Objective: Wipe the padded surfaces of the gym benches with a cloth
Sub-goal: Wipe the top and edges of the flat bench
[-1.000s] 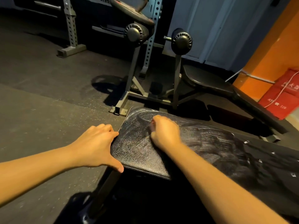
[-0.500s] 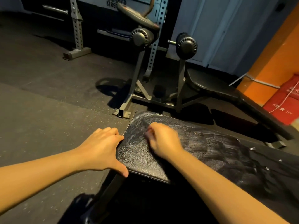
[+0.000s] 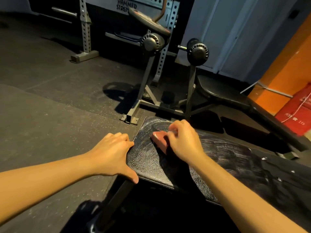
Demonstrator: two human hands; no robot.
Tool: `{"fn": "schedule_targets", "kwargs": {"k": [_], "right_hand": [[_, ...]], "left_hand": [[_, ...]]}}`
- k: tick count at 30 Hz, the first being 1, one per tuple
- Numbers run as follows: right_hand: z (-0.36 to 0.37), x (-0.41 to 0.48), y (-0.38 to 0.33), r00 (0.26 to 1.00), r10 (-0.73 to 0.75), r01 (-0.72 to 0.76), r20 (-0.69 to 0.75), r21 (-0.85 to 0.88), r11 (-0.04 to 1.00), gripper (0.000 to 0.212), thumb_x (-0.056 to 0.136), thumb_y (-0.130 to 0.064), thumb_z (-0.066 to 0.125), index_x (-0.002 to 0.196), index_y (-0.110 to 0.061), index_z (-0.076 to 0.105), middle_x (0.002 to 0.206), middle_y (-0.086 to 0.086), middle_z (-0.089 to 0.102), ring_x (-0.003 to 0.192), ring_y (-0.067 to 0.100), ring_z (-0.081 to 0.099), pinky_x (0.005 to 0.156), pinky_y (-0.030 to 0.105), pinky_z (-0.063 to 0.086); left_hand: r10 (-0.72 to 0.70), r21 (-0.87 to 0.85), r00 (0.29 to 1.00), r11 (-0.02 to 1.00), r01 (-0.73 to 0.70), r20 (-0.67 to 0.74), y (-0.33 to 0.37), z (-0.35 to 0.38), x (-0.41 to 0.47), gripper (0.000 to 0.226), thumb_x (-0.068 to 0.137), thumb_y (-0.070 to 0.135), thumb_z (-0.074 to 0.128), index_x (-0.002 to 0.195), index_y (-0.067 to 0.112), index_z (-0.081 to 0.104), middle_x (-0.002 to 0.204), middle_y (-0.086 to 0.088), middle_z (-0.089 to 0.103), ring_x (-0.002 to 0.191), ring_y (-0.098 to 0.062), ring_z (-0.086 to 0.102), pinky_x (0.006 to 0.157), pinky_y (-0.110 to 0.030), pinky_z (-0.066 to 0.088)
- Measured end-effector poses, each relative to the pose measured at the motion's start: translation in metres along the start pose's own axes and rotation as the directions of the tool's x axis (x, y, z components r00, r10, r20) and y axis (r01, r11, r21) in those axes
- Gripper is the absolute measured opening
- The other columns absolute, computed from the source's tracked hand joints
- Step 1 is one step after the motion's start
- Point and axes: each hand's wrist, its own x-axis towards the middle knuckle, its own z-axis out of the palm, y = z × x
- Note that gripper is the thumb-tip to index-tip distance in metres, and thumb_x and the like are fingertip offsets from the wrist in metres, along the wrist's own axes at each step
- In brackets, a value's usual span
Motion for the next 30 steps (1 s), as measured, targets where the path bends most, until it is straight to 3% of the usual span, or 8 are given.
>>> {"fn": "schedule_targets", "kwargs": {"k": [3, 8, 11, 14, 17, 20, 25, 30], "right_hand": [[0.010, -0.031, -0.009, 0.976, -0.192, 0.208, 0.104, -0.165, 0.964, 0.035, 0.097, -0.053, 0.054, 0.116, -0.025, 0.061, 0.111, -0.007, 0.055, 0.104, 0.016, 0.055, 0.083, 0.037, 0.050], [0.029, -0.021, -0.002, 0.981, -0.172, 0.191, 0.087, -0.299, 0.935, 0.046, 0.098, -0.052, 0.055, 0.137, -0.028, 0.051, 0.124, -0.005, 0.062, 0.114, 0.021, 0.058, 0.087, 0.038, 0.052], [0.039, -0.019, -0.009, 0.985, -0.175, 0.174, 0.005, -0.140, 0.975, 0.027, 0.097, -0.033, 0.062, 0.123, -0.030, 0.065, 0.118, -0.007, 0.070, 0.108, 0.021, 0.064, 0.088, 0.036, 0.052], [0.040, -0.045, -0.029, 0.929, -0.367, 0.369, 0.039, -0.034, 0.929, 0.017, 0.089, -0.023, 0.067, 0.106, -0.024, 0.068, 0.106, -0.006, 0.073, 0.096, 0.018, 0.065, 0.084, 0.031, 0.051], [0.032, -0.058, -0.033, 0.846, -0.527, 0.530, 0.087, -0.023, 0.847, 0.025, 0.090, -0.026, 0.063, 0.115, -0.028, 0.066, 0.112, -0.008, 0.072, 0.101, 0.018, 0.067, 0.085, 0.034, 0.056], [0.034, -0.005, -0.022, 0.923, -0.377, 0.380, 0.076, -0.029, 0.925, 0.027, 0.096, -0.026, 0.058, 0.119, -0.038, 0.062, 0.116, -0.013, 0.072, 0.107, 0.016, 0.066, 0.091, 0.035, 0.054], [0.063, 0.075, -0.010, 0.998, -0.067, 0.066, 0.000, -0.168, 0.984, 0.021, 0.098, -0.025, 0.058, 0.116, -0.017, 0.063, 0.106, 0.008, 0.072, 0.102, 0.034, 0.067, 0.083, 0.043, 0.055], [0.042, -0.017, -0.031, 0.897, -0.419, 0.413, 0.140, 0.070, 0.908, 0.021, 0.097, -0.024, 0.061, 0.116, -0.032, 0.066, 0.117, -0.008, 0.072, 0.107, 0.015, 0.064, 0.092, 0.024, 0.048]], "left_hand": [[0.004, -0.006, 1.000, 1.000, -0.004, 0.000, -0.001, 0.000, 0.001, 0.131, 0.038, 0.111, 0.037, 0.132, 0.022, 0.060, 0.106, 0.014, 0.049, 0.099, -0.008, 0.044, 0.092, -0.029, 0.037], [0.001, -0.006, 1.000, 1.000, -0.001, -0.004, -0.002, 0.002, 0.003, 0.132, 0.038, 0.111, 0.037, 0.131, 0.020, 0.061, 0.108, 0.013, 0.050, 0.099, -0.008, 0.044, 0.094, -0.031, 0.039], [-0.013, 0.004, 1.000, 1.000, 0.013, -0.015, -0.001, 0.002, 0.002, 0.131, 0.037, 0.111, 0.037, 0.131, 0.022, 0.062, 0.108, 0.013, 0.052, 0.100, -0.009, 0.046, 0.093, -0.030, 0.037], [-0.073, -0.057, 0.996, 0.996, 0.070, -0.052, 0.002, 0.007, -0.005, 0.120, 0.038, 0.109, 0.041, 0.130, 0.034, 0.061, 0.103, 0.017, 0.050, 0.097, -0.008, 0.044, 0.086, -0.030, 0.032], [-0.126, -0.088, 0.988, 0.989, 0.118, -0.087, 0.006, 0.013, -0.012, 0.114, 0.040, 0.108, 0.040, 0.127, 0.038, 0.063, 0.102, 0.018, 0.052, 0.096, -0.007, 0.045, 0.085, -0.030, 0.032], [-0.134, -0.081, 0.986, 0.989, 0.126, -0.101, 0.007, 0.015, -0.015, 0.124, 0.041, 0.109, 0.035, 0.135, 0.032, 0.061, 0.107, 0.017, 0.055, 0.099, -0.007, 0.046, 0.089, -0.029, 0.034], [-0.135, -0.134, 0.986, 0.984, 0.121, -0.101, 0.005, 0.015, -0.016, 0.131, 0.041, 0.108, 0.040, 0.141, 0.027, 0.059, 0.112, 0.017, 0.055, 0.105, -0.006, 0.047, 0.097, -0.031, 0.036], [-0.235, -0.269, 0.961, 0.944, 0.190, -0.147, 0.007, 0.026, -0.021, 0.111, 0.037, 0.105, 0.048, 0.121, 0.036, 0.067, 0.100, 0.018, 0.054, 0.100, -0.008, 0.048, 0.095, -0.035, 0.038]]}}
